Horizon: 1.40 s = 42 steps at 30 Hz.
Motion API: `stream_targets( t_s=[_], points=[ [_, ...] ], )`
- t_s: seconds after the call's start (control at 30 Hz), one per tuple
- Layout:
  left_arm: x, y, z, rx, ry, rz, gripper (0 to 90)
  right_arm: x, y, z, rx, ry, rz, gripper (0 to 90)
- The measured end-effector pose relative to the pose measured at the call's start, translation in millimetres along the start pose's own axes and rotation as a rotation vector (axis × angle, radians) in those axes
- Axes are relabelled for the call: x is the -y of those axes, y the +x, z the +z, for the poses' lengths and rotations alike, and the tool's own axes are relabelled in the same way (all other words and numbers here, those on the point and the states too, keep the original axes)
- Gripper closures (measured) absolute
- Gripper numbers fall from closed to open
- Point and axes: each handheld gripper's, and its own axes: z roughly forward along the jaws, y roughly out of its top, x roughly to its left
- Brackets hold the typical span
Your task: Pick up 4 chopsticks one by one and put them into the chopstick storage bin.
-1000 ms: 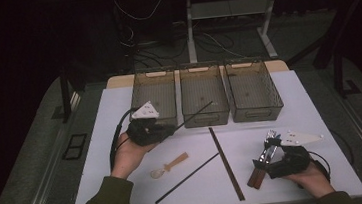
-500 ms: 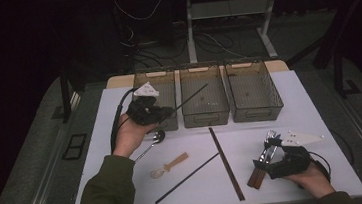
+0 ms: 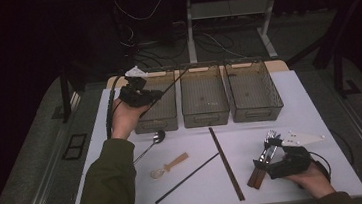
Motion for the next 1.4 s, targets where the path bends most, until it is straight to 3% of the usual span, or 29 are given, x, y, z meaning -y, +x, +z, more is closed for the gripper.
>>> stream_targets(
  t_s=[0.17, 0.3, 0.53, 1.03, 1.2, 1.4],
  points=[
    [2.9, 15.8, 4.3, -0.040, -0.002, -0.054, 85.6, -0.1, 0.1, -0.4, -0.001, -0.001, 0.002, 0.7],
    [8.0, 25.4, 8.7, -0.091, 0.027, -0.081, 85.6, -0.1, 0.2, -0.5, 0.000, -0.001, 0.002, 0.7],
    [13.6, 36.1, 17.3, -0.139, 0.050, -0.103, 85.6, -0.1, 0.1, -0.5, -0.002, -0.003, -0.001, 0.7],
    [33.8, 43.9, 44.9, -0.168, 0.119, -0.147, 85.6, -0.1, 0.0, -1.0, -0.004, -0.004, -0.005, 0.8],
    [37.9, 44.3, 50.6, -0.171, 0.139, -0.144, 85.5, -0.1, 0.2, -1.1, -0.006, -0.005, -0.005, 0.7],
    [40.1, 45.3, 51.9, -0.175, 0.123, -0.144, 83.3, -0.1, 0.0, -1.0, -0.006, -0.005, -0.006, 0.7]
  ],
)
